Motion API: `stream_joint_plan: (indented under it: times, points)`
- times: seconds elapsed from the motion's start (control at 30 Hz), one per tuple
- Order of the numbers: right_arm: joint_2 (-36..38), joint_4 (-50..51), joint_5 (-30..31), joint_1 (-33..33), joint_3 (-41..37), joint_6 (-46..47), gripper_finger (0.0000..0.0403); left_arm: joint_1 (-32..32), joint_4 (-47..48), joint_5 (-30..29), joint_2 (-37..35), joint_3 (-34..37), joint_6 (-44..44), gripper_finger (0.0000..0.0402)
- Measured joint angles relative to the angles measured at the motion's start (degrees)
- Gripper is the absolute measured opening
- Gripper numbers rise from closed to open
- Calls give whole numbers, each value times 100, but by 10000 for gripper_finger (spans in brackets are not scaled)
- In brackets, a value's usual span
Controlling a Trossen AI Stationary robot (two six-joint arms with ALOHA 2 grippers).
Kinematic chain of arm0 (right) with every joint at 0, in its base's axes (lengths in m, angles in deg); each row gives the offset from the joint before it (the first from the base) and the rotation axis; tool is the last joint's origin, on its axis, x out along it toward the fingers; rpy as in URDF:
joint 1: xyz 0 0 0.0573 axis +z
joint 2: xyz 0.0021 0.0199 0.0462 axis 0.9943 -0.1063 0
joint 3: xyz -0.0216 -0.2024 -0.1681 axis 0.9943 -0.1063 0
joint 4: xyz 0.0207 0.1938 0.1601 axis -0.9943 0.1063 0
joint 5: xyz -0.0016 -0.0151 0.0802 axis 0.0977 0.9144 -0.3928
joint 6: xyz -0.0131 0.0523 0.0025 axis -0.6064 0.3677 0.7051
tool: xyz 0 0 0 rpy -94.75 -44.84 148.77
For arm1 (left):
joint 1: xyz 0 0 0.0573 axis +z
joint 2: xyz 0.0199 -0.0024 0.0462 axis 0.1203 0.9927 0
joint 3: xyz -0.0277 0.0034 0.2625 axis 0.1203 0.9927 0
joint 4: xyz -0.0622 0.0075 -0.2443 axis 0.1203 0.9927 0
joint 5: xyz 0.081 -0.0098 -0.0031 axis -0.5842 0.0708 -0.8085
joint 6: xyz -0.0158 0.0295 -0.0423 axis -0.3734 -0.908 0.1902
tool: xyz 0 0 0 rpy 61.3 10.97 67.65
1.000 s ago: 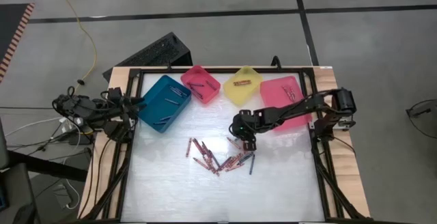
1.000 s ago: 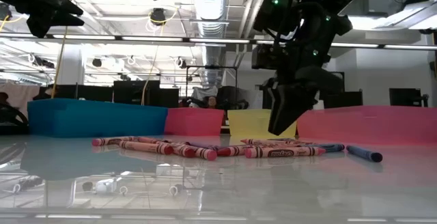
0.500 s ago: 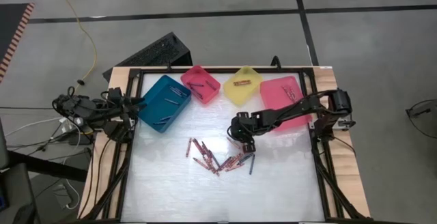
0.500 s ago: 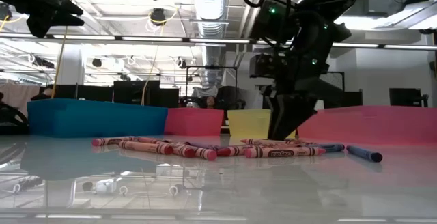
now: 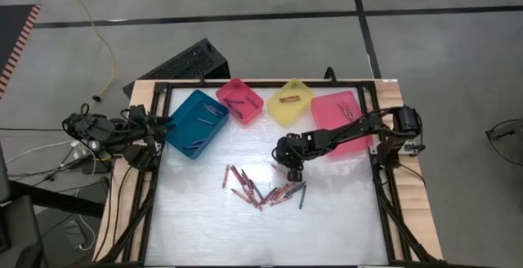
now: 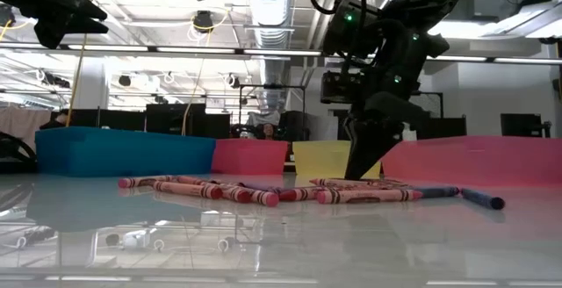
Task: Sort crayons
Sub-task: Put the blue crayon into the blue bin
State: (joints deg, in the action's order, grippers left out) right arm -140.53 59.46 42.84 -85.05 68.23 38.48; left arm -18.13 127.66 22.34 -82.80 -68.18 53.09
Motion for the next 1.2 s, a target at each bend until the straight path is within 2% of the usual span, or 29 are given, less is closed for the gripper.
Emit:
stream_joint_plan:
  times: [0.1,0.3,0.57,0.8,0.93,1.2]
  points:
    - [-2,-74,-38,-73,38,145,8,0,1,0,0,0,0,145]
    - [-32,-1,26,-86,476,109,7,1,1,-1,0,0,0,145]
    - [-35,-439,236,-99,1241,-184,3,2,-2,-1,0,0,0,145]
    - [-62,-2721,195,-143,1527,-956,3,1,-1,-2,0,0,0,145]
    - [-70,-4193,151,-290,1574,-977,3,2,-1,-2,0,0,0,145]
    - [-70,-5196,124,-507,1572,-677,4,0,-1,-2,0,0,0,145]
